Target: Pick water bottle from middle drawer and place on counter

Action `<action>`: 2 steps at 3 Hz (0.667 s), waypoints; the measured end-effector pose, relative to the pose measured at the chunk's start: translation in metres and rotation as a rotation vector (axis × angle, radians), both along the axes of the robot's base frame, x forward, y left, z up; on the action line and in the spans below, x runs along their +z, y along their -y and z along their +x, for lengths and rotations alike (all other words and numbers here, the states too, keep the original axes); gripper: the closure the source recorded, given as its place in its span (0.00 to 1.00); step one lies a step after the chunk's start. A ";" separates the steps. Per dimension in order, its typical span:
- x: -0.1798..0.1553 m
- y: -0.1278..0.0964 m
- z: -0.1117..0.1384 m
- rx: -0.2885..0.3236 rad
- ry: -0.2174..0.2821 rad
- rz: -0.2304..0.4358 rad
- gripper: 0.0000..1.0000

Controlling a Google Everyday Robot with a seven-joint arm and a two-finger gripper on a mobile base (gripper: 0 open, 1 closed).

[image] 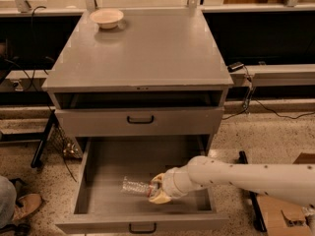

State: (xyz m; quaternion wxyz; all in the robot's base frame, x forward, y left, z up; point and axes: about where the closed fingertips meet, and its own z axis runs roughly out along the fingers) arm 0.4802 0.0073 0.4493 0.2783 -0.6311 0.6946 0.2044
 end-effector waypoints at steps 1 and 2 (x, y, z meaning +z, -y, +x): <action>0.061 0.022 -0.015 0.014 0.099 0.041 1.00; 0.129 0.055 -0.027 -0.024 0.207 0.034 1.00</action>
Offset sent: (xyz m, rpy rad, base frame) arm -0.0417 -0.1190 0.2260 0.0073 -0.3604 -0.1125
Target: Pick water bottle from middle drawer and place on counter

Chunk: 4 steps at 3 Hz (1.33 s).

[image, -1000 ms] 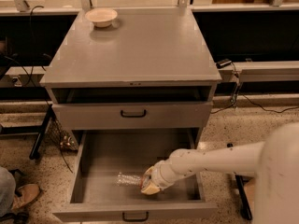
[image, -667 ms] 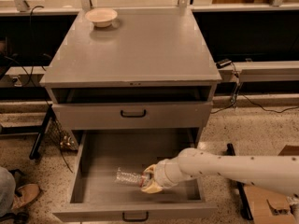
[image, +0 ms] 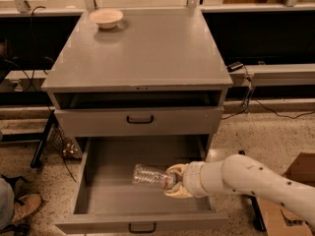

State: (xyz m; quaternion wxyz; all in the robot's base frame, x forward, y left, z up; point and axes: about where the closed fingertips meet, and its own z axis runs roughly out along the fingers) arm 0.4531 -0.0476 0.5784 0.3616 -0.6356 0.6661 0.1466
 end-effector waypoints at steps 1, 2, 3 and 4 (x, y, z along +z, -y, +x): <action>0.005 0.028 -0.004 -0.061 0.012 -0.005 1.00; 0.005 0.028 -0.004 -0.061 0.012 -0.005 1.00; 0.007 0.033 0.001 -0.066 0.020 0.019 1.00; 0.043 0.053 0.018 -0.078 0.067 0.022 1.00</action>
Offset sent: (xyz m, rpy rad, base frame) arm -0.0036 -0.0273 0.0068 -0.0062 -0.0155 -0.0587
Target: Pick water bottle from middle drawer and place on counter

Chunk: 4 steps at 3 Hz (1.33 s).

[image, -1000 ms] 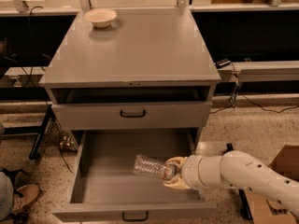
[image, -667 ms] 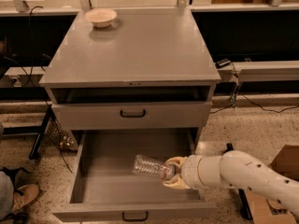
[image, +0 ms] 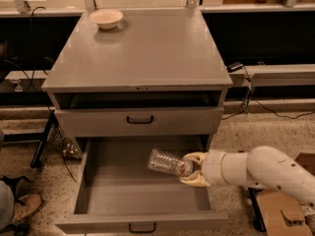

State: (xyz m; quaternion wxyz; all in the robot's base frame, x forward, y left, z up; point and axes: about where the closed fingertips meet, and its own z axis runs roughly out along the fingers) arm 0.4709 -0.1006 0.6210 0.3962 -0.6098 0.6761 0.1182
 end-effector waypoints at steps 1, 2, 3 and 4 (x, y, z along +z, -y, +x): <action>0.065 0.015 0.020 -0.006 0.069 -0.041 1.00; 0.130 0.020 0.036 0.011 0.150 -0.100 1.00; 0.138 0.021 0.039 0.009 0.160 -0.103 1.00; 0.141 0.017 0.043 0.030 0.161 -0.125 1.00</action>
Offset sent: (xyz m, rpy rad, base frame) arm 0.0571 -0.0289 0.2154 -0.1776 -0.2578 0.0297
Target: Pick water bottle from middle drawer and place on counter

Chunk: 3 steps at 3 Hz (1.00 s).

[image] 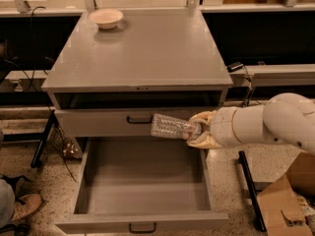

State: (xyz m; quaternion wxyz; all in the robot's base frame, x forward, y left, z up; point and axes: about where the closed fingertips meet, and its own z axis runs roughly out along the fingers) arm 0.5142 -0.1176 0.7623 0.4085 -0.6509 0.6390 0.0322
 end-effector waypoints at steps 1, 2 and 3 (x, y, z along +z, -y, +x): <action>0.038 0.002 0.021 0.050 0.039 -0.079 1.00; 0.116 0.004 0.055 0.067 0.115 -0.119 1.00; 0.161 0.003 0.097 0.032 0.156 -0.118 1.00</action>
Offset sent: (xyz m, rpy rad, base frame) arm 0.1048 -0.0138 0.2332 -0.1531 -0.2441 0.0615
